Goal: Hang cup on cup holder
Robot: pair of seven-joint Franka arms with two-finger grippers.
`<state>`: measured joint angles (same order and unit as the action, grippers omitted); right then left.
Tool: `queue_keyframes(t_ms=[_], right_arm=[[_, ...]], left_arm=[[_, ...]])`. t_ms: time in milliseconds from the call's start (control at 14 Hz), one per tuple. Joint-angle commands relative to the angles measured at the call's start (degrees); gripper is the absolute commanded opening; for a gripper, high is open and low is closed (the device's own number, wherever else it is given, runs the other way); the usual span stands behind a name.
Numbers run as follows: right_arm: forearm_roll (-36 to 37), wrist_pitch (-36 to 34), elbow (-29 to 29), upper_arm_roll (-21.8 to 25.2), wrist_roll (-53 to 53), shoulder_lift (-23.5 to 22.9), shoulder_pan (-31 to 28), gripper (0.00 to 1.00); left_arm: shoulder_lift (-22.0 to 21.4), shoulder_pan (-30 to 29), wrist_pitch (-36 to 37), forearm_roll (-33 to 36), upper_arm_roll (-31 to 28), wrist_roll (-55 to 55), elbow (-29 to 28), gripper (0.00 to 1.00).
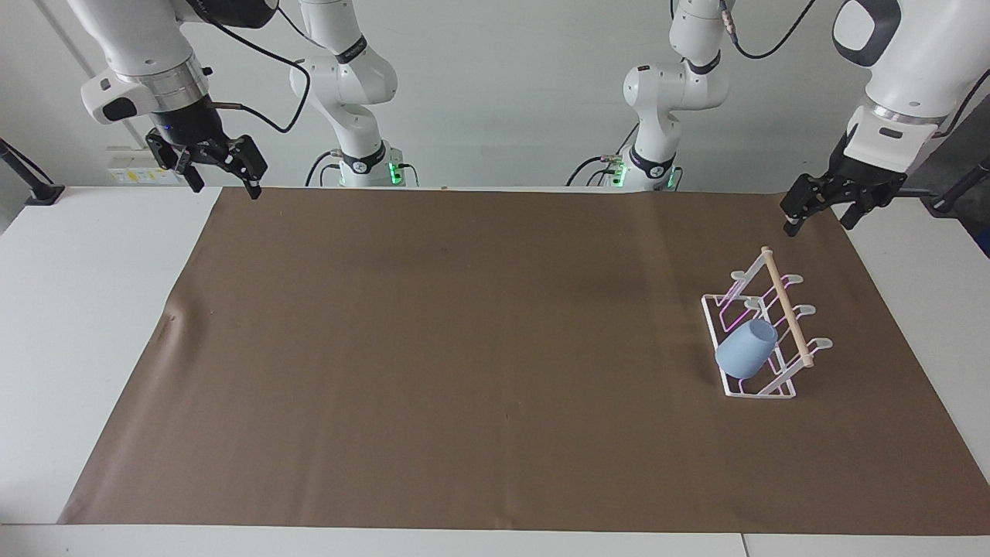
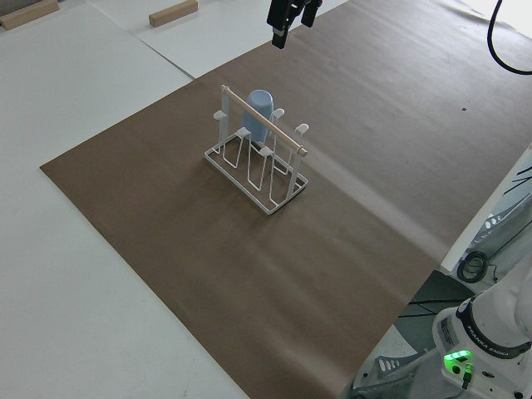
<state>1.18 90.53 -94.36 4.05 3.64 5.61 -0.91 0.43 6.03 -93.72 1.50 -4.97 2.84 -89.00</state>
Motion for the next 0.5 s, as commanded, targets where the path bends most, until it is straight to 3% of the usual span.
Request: queue_keyframes(t_ms=[0,429], right_arm=[[0.1,1.2,-1.1,-0.2,-1.8,0.6,-0.6,1.00],[0.5,0.5,-0.7,-0.4,-1.7,0.5,0.1,1.00]], left_arm=[[-0.1,3.2,4.1,-0.6,-2.5,-4.2,0.9,1.00],[-2.5,2.8,4.3,-1.0,1.6,-4.2,-1.2,1.00]])
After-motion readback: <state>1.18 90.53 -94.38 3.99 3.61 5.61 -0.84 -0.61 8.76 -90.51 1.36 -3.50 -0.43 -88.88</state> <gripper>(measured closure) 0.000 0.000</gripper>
